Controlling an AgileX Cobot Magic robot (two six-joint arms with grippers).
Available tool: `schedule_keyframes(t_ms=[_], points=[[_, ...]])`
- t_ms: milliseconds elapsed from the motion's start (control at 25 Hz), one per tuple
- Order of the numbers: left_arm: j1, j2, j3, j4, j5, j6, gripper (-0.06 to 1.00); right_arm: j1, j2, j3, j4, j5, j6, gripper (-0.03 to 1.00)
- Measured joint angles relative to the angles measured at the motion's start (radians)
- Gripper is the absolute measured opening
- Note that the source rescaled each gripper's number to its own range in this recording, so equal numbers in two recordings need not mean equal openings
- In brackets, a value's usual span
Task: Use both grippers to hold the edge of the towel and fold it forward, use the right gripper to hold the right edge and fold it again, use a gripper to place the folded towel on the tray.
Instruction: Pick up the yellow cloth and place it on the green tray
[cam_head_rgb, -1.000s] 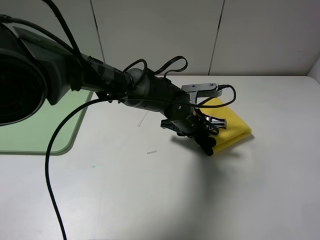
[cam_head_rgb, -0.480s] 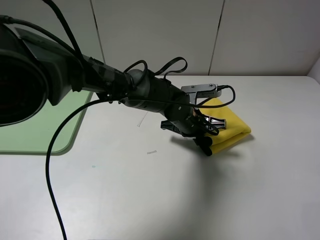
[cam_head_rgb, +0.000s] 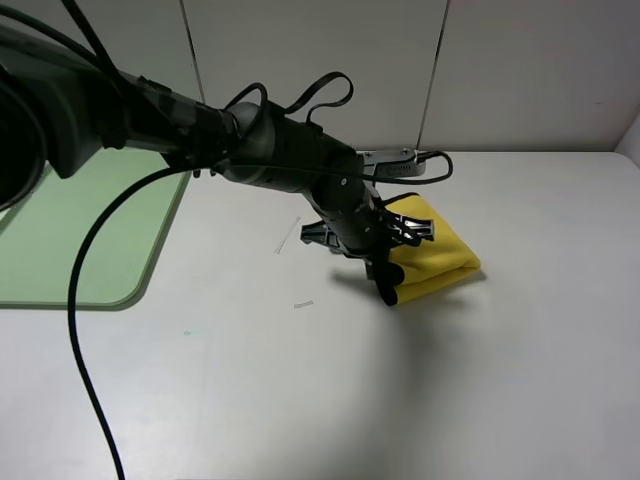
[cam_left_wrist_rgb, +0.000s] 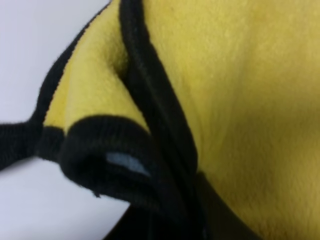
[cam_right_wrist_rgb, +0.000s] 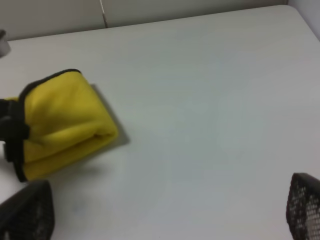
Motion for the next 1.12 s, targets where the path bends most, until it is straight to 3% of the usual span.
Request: schedule_keyframes(t_ms=[680, 1120], points=[[0.124, -0.125, 0.000, 0.161, 0.244, 0.029, 0.09, 0.000, 0.000, 0.000, 0.000, 0.000, 0.000, 1.00], [0.226, -0.171, 0.000, 0.177, 0.323, 0.108, 0.09, -0.001, 0.000, 0.000, 0.000, 0.000, 0.000, 1.00]])
